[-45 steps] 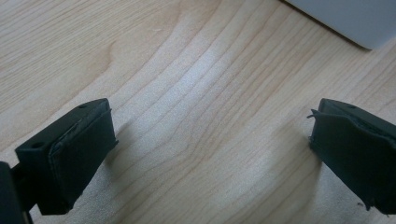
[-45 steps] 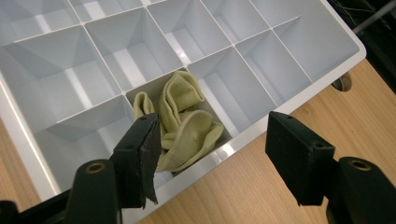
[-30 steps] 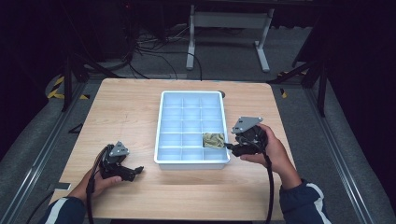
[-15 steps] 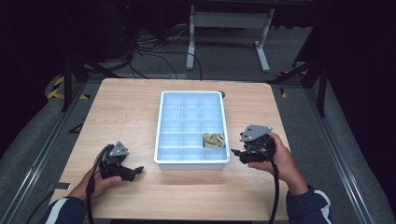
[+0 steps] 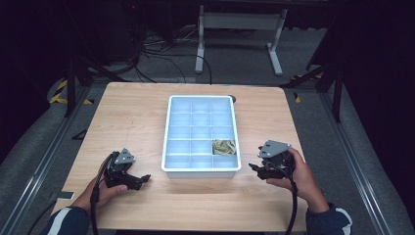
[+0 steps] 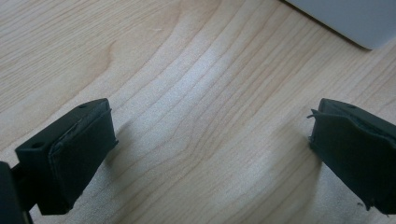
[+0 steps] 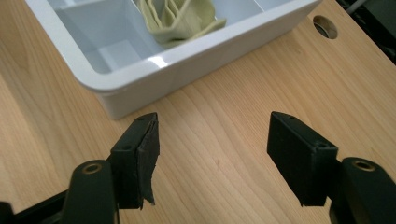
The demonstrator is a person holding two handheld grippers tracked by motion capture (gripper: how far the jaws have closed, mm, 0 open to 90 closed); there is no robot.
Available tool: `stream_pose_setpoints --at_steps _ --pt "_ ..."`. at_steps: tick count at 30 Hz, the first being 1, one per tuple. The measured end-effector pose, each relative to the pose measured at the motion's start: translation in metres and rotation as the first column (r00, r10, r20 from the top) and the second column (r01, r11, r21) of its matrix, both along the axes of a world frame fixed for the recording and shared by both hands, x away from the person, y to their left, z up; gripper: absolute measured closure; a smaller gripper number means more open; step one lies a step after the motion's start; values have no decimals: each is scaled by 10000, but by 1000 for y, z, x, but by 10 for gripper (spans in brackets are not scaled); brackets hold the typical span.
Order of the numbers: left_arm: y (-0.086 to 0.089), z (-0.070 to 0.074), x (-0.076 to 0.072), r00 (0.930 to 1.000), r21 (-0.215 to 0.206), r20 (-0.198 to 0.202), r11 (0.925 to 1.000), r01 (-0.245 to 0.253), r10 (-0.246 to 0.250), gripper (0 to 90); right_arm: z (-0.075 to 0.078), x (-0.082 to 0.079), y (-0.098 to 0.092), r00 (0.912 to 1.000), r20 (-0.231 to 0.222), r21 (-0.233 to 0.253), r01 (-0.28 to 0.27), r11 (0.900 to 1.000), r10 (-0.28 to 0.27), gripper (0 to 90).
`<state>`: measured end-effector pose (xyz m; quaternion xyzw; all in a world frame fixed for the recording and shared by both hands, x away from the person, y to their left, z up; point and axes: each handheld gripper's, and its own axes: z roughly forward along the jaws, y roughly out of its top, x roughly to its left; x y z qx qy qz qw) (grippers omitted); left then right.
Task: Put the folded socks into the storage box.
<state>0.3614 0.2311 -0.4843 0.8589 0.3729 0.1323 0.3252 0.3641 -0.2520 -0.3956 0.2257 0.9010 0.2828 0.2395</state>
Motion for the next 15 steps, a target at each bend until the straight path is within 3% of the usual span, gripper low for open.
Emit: stream_pose_setpoints --at_steps 15 --pt "0 0 0 10000 1 3 10000 8 -8 3 -23 -9 -19 9991 -229 -5 343 9994 -344 353"
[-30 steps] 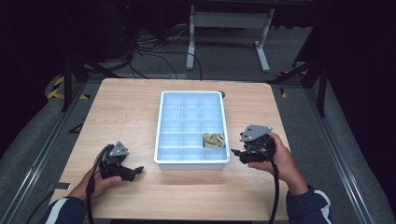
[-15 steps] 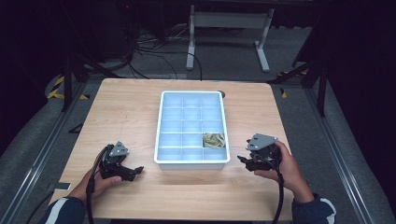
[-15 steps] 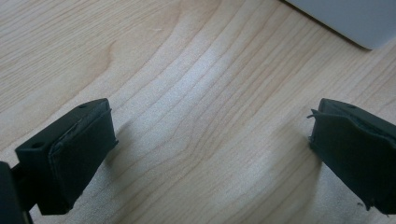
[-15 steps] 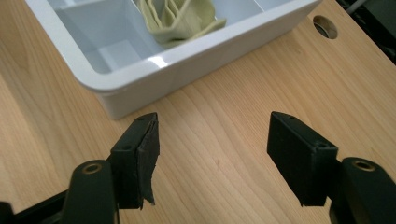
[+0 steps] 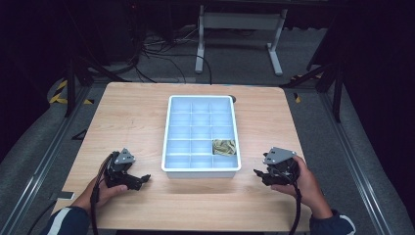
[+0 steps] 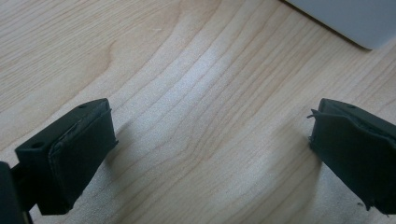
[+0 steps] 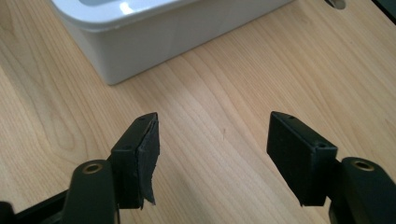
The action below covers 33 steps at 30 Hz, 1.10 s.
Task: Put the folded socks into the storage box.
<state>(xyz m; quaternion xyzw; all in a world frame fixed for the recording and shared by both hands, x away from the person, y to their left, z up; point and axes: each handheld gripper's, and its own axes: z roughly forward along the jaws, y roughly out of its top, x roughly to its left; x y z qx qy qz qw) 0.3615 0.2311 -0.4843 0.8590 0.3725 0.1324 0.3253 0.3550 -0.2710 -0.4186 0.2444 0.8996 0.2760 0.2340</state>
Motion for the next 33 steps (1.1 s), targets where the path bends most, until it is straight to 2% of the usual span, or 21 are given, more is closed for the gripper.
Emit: stream_pose_setpoints --at_steps 7,21,33 --pt "0 0 0 10000 3 0 10000 1 -1 3 -10 -6 -10 9999 -47 85 165 9998 -165 354" --pt "0 0 0 10000 -1 -4 10000 -11 11 3 -30 -22 -36 9977 -163 795 663 9946 -652 350" --pt "0 0 0 10000 2 -3 10000 12 -12 3 -54 -37 -60 9896 -613 1488 1380 9792 -1301 349"
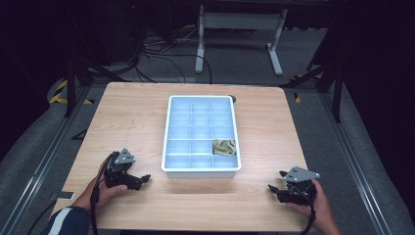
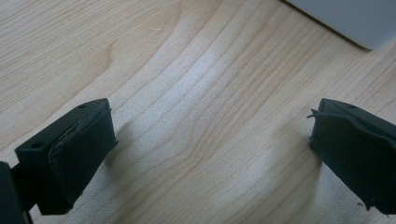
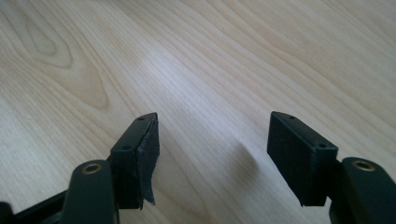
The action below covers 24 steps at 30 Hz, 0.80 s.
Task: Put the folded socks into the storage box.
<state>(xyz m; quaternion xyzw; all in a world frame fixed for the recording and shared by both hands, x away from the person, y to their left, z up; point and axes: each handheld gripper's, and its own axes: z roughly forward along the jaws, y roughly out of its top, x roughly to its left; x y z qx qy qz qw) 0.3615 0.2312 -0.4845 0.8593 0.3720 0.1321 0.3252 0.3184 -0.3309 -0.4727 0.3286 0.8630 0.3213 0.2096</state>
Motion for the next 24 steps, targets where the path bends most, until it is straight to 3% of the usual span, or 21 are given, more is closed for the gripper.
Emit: stream_pose_setpoints --at_steps 7,11,24 --pt "0 0 0 10000 4 -7 10000 -2 2 3 -9 -8 -19 9982 -211 1201 586 9910 -565 296" --pt "0 0 0 10000 -17 -14 10000 -6 6 2 -11 -12 -27 9946 -401 1501 1012 9835 -962 275" --pt "-1 0 0 10000 -62 44 10000 -36 36 3 -11 -11 -27 9885 -575 1528 1469 9773 -1396 214"
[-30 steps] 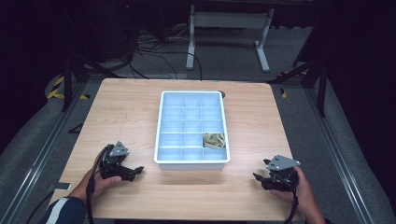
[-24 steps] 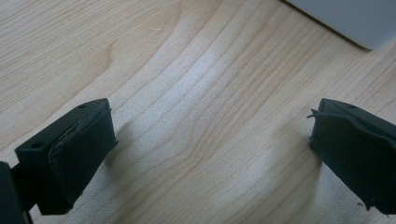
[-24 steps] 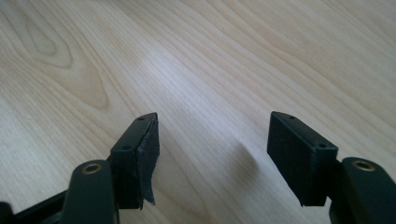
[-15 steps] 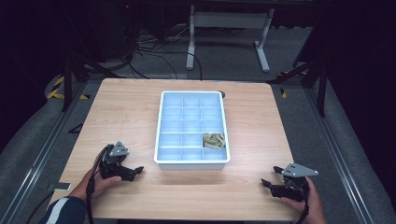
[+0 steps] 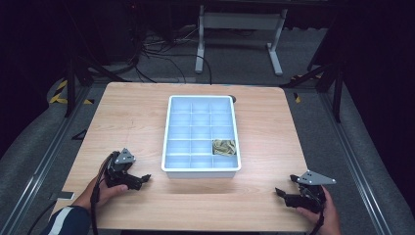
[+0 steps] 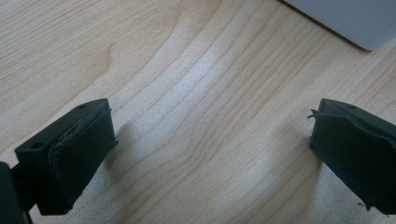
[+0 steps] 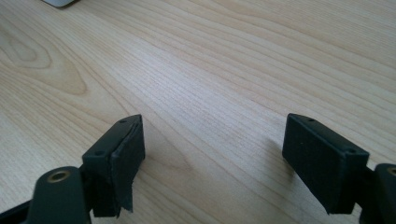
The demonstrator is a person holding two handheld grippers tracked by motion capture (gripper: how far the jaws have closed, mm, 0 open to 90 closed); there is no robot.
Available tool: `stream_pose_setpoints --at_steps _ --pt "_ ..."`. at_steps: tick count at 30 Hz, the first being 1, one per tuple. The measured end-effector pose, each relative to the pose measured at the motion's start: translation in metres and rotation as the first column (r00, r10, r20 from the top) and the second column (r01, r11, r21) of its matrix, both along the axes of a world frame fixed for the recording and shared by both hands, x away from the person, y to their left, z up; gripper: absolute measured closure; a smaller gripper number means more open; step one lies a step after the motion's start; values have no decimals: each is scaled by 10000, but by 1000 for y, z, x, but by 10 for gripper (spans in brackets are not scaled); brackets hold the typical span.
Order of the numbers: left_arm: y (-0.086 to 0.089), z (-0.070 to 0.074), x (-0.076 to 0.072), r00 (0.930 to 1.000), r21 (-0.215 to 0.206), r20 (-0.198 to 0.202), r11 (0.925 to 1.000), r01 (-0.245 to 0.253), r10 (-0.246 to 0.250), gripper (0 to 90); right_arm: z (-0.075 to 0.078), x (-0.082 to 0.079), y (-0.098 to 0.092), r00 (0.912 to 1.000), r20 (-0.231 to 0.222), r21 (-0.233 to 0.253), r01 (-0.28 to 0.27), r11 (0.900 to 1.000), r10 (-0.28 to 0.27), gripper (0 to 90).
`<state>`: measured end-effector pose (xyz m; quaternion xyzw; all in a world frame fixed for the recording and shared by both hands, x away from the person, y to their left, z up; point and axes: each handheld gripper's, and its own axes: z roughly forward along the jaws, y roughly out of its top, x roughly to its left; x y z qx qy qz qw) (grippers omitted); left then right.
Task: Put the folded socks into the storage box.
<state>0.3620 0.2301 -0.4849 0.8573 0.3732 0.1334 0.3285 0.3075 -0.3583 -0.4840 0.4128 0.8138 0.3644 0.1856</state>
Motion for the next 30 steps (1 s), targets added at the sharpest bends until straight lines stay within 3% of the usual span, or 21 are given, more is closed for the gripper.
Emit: stream_pose_setpoints --at_steps 30 --pt "2 1 0 10000 79 -45 9999 66 -66 2 0 1 -1 9999 -24 -55 157 9999 -157 192"
